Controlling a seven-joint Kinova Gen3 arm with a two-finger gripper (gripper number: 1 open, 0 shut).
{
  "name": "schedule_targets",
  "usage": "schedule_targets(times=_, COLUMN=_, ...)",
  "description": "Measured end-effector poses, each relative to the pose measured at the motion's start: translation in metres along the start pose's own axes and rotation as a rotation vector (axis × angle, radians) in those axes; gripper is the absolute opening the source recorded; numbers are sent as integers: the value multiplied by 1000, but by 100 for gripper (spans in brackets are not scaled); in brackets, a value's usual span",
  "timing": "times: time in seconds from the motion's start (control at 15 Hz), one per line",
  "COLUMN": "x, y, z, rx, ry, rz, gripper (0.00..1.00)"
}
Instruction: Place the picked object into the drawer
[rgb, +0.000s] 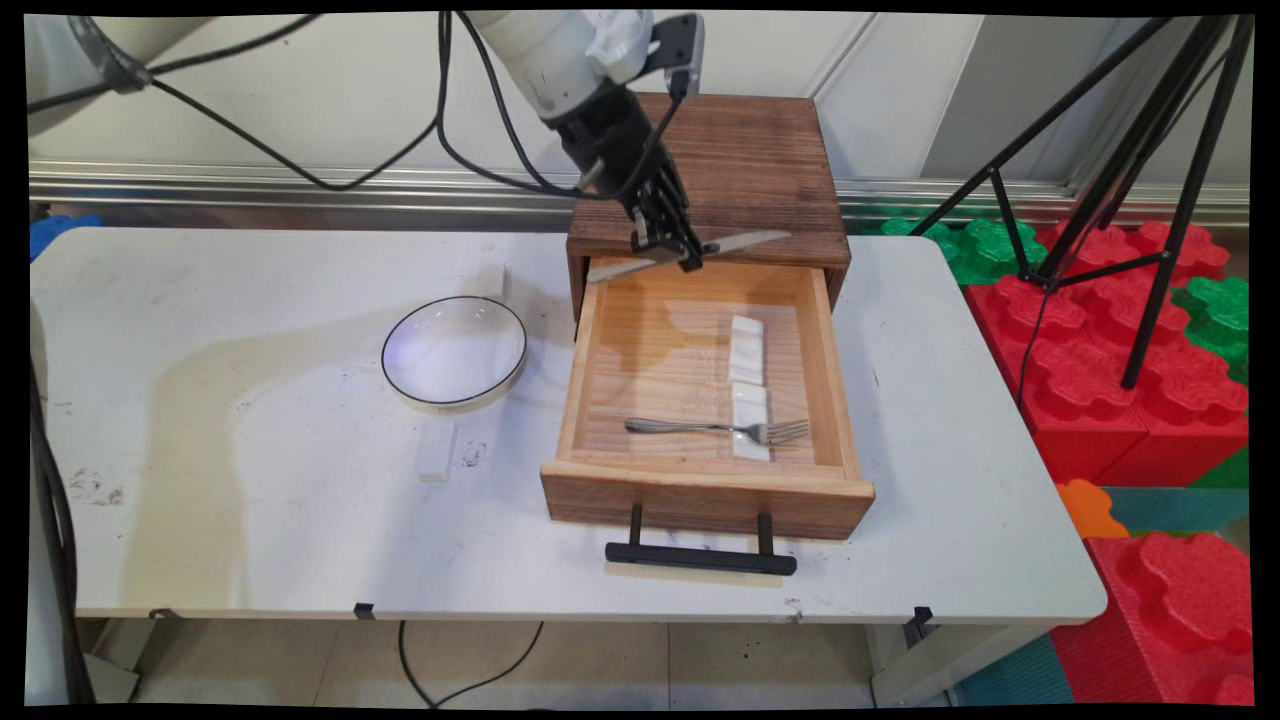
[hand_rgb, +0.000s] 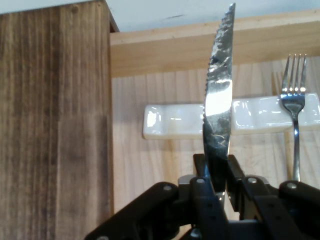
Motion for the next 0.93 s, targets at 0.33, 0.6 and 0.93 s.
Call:
schedule_targets(times=0.33, x=-17, y=-4, z=30, rx=-25, ry=15, rz=-37, gripper=0)
schedule_targets(times=0.6, x=-26, y=-5, z=50, rx=-36, ry=24, rz=-67, gripper=0)
schedule_targets(times=0.93, x=-33, y=-6, z=74, rx=-48, ry=32, rz=-94, gripper=0)
